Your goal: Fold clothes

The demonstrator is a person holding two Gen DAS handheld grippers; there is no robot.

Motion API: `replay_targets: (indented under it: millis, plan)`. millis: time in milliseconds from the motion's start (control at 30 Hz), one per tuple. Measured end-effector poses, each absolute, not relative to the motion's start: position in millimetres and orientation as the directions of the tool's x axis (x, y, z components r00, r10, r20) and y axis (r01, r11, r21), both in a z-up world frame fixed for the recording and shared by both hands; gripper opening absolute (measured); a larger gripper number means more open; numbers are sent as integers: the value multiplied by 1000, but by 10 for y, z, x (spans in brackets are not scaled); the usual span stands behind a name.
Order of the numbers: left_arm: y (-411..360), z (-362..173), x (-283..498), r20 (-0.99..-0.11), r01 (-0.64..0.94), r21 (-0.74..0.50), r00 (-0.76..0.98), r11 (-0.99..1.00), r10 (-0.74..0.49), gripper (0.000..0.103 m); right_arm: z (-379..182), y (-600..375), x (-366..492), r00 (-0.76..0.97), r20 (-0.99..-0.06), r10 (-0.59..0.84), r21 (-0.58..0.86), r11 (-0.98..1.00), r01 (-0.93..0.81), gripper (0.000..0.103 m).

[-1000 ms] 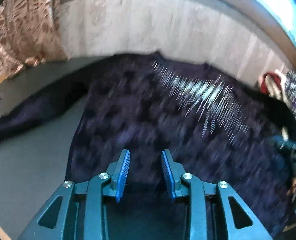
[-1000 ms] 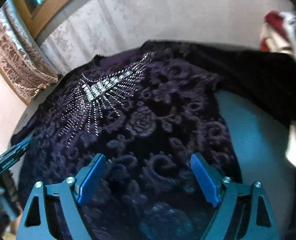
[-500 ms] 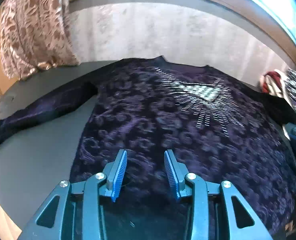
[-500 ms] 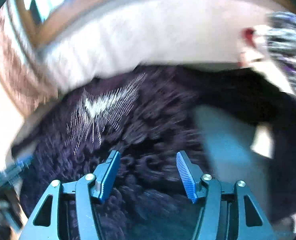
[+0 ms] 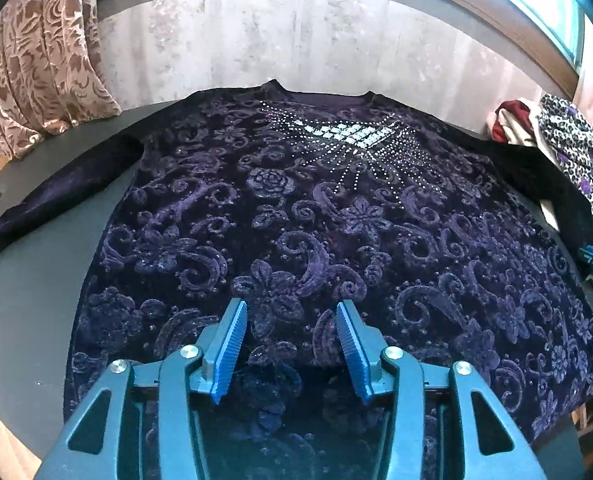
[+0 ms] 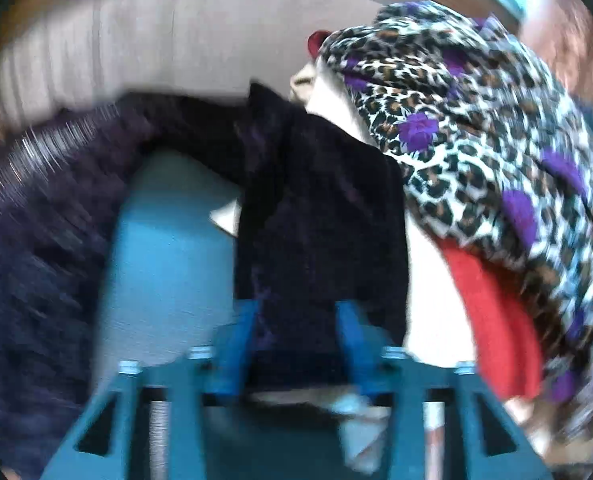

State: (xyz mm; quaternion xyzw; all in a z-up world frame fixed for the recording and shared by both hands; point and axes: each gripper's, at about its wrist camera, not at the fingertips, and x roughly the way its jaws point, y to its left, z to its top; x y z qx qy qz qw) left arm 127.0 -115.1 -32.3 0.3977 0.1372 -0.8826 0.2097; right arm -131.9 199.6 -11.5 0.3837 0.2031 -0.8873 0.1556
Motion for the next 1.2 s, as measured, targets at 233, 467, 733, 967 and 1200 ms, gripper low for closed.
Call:
replay_targets:
  millis: [233, 467, 733, 967, 1200]
  plan:
    - [-1099, -347, 1227, -754, 476, -62, -598, -877, -271, 60, 484, 2434, -1559, -591, -728, -347, 133, -917, 375, 14]
    - [-1250, -210, 1246, -760, 472, -233, -634, -850, -143, 59, 592, 3533, -1980, -604, -413, -682, 815, -573, 89, 10]
    - [-1071, -67, 1164, -747, 406, -253, -659, -878, -88, 59, 814, 3196, -1952, -642, -572, -510, 521, -831, 195, 15]
    - [-851, -95, 1124, -763, 342, -233, -645, -910, -47, 59, 670, 2859, -1483, -636, -703, -319, 60, -917, 394, 33]
    - [-773, -174, 1120, -781, 340, -239, -624, -910, -28, 59, 355, 2734, -1069, -545, -797, -260, -135, -803, 580, 40]
